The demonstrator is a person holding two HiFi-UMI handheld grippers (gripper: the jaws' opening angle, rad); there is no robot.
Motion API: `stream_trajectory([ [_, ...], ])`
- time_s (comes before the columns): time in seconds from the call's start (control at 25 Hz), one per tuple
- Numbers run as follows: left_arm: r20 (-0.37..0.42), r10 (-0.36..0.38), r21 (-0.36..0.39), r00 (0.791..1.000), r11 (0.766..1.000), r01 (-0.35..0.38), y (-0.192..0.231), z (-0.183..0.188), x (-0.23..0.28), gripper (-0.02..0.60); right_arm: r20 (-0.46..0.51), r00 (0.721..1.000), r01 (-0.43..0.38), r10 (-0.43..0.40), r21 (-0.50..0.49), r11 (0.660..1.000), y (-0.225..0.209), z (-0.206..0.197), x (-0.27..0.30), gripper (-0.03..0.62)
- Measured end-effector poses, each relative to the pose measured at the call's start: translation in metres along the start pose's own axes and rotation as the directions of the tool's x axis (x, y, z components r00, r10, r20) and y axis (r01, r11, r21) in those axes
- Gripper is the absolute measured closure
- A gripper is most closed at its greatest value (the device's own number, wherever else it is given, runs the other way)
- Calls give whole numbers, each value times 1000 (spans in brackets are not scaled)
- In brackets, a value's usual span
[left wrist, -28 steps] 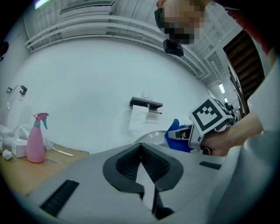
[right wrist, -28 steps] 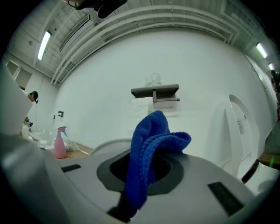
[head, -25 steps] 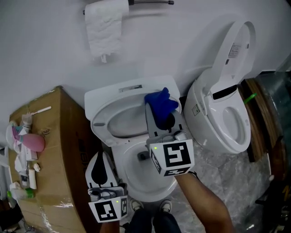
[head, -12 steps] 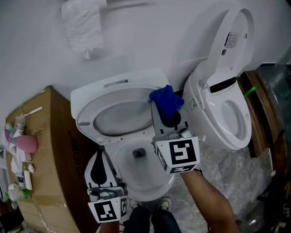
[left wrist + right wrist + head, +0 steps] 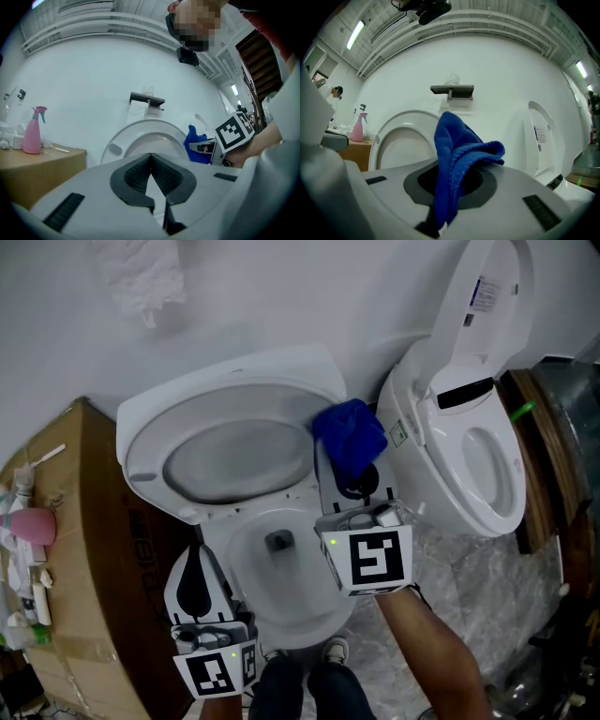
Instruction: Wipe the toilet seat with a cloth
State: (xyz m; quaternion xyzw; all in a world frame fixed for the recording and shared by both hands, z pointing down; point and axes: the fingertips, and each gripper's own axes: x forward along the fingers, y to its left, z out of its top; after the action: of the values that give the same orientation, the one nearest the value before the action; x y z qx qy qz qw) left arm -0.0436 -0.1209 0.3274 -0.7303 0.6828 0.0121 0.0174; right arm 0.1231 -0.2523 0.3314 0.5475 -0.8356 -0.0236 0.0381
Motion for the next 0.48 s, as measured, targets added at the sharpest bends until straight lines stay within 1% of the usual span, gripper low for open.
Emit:
stream_trajectory([
  [0.16,-7,5,-2,1000,1000,-5,1,-20,-2,566,-31,999,22,-21,16,1000,-3,-32,-2,533],
  [0.32,-15,3,-2,1000,1000,-3,3,-40,-7,566,-79,995,64,-59,65,996,-7,-76,-3,533],
  [0.48,-20,6,4,1000,1000,-6,9,-63,-11,566,-114,990,87,-78,79,993,-5,-116,-4,533],
])
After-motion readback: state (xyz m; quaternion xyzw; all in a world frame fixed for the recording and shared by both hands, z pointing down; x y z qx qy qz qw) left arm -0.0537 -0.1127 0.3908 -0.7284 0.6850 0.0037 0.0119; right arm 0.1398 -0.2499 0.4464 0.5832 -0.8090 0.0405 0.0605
